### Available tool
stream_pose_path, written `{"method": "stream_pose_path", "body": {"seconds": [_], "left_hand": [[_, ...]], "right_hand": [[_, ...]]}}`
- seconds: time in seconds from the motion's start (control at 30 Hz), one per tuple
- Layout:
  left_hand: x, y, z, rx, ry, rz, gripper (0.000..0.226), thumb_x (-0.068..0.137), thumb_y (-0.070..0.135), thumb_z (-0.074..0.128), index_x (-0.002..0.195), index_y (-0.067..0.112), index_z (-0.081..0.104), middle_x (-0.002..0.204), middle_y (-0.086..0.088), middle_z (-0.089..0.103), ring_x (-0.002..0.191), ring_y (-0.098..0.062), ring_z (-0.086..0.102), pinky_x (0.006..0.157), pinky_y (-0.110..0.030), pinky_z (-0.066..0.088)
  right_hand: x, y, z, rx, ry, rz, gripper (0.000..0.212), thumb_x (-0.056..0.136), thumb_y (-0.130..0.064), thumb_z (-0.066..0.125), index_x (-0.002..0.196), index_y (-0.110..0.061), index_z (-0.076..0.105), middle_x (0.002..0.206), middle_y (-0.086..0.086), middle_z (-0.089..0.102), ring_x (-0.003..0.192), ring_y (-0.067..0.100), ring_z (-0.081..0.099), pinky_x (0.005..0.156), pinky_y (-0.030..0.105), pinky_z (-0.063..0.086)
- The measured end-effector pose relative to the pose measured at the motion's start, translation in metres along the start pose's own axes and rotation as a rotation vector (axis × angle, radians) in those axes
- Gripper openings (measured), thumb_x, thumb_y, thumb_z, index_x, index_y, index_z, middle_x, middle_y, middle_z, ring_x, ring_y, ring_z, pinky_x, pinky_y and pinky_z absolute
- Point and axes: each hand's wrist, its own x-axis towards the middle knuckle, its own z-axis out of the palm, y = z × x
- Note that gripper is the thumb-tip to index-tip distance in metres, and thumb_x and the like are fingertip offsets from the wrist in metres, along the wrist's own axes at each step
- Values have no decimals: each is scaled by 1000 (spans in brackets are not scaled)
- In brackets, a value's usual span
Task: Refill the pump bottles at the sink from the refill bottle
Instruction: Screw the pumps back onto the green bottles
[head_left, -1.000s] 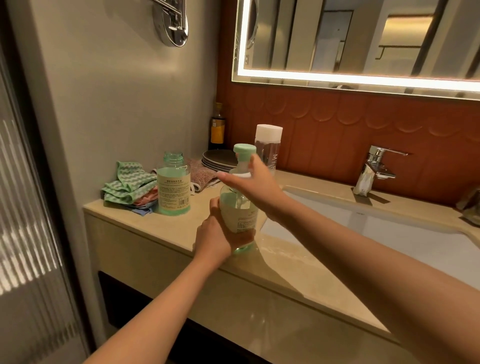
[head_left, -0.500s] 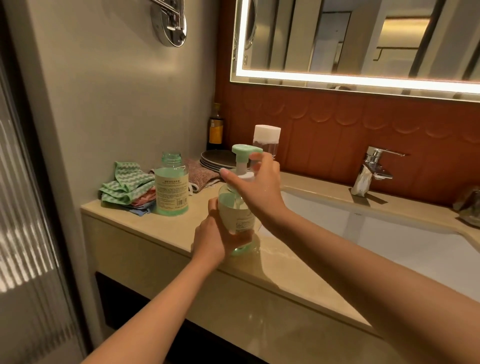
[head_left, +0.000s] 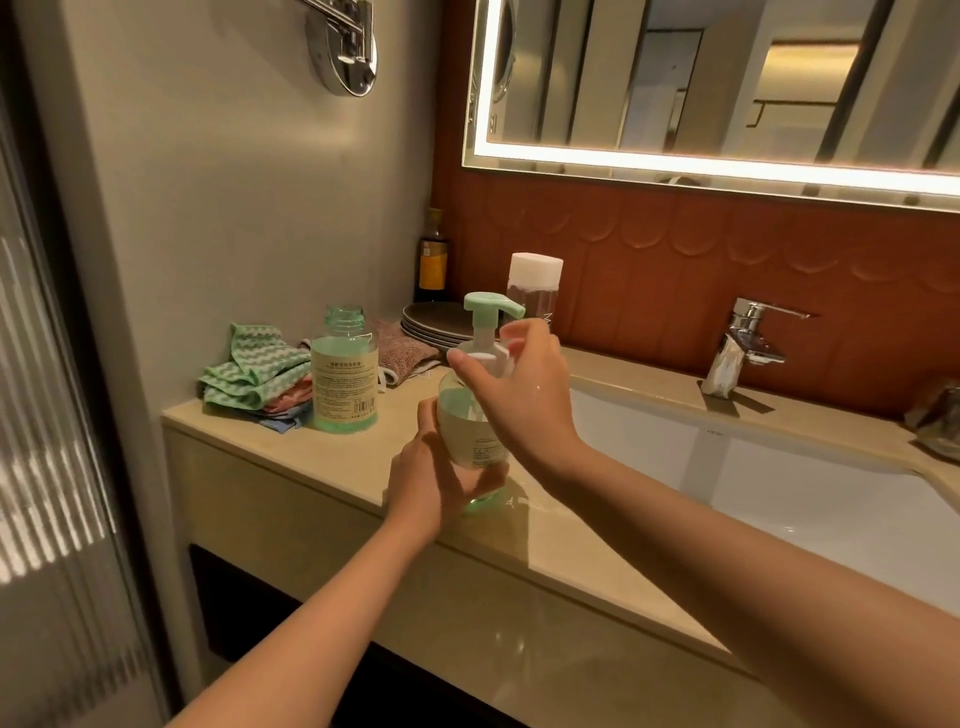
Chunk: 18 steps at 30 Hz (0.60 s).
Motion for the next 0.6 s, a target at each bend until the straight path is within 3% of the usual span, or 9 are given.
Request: {"method": "stream_pose_path", "body": {"seconds": [0.1, 0.17, 0.27, 0.37, 0.47, 0.53, 0.6], "left_hand": [[-1, 0, -1, -2, -8, -30, 90, 67, 43, 78, 133, 18, 22, 121, -8, 59, 108, -32, 58, 85, -39, 49], [0, -2, 2, 10, 14, -58, 93, 64, 46, 79, 132, 21, 21, 122, -7, 58, 111, -33, 56, 89, -43, 48], [3, -3, 4, -17, 60, -80, 91, 63, 46, 81, 130, 26, 23, 117, -6, 60, 107, -32, 56, 87, -43, 48], [11, -8, 1, -99, -7, -52, 94, 65, 39, 82, 136, 27, 20, 117, -3, 58, 106, -25, 57, 85, -39, 49], [16, -21, -14, -58, -104, 41, 103, 61, 38, 84, 140, 28, 18, 130, 1, 50, 117, -19, 51, 92, -35, 46], [16, -36, -31, 67, -79, 81, 95, 60, 46, 81, 137, 26, 31, 133, 3, 49, 119, -16, 49, 95, -34, 44], [11, -51, -47, 74, 70, 97, 77, 59, 57, 72, 123, 23, 48, 120, 5, 58, 107, -14, 55, 88, -35, 48]], "right_hand": [[15, -1, 1, 209, -248, 39, 69, 79, -42, 70, 133, -16, 36, 132, 4, 44, 120, 20, 46, 96, 34, 43], [16, 2, 3, 246, -332, 12, 63, 84, -39, 64, 136, -14, 39, 132, 6, 51, 118, 21, 51, 93, 33, 45], [8, 14, 1, 130, -258, -91, 53, 92, -39, 50, 138, -15, 38, 137, 4, 49, 119, 17, 50, 86, 29, 47], [-1, 27, -1, 44, -304, -140, 58, 95, -36, 46, 146, -26, 20, 150, -2, 34, 134, 18, 37, 100, 35, 41], [-1, 31, 4, 14, -314, -155, 67, 93, -35, 51, 148, -34, 12, 153, -6, 27, 136, 18, 35, 101, 35, 39], [3, 30, 14, -25, -265, -154, 71, 91, -36, 55, 148, -36, 12, 150, -4, 32, 127, 18, 44, 93, 32, 43], [9, 30, 29, -78, -203, -159, 73, 89, -38, 56, 148, -37, 12, 146, -1, 37, 121, 19, 49, 87, 35, 48]]}}
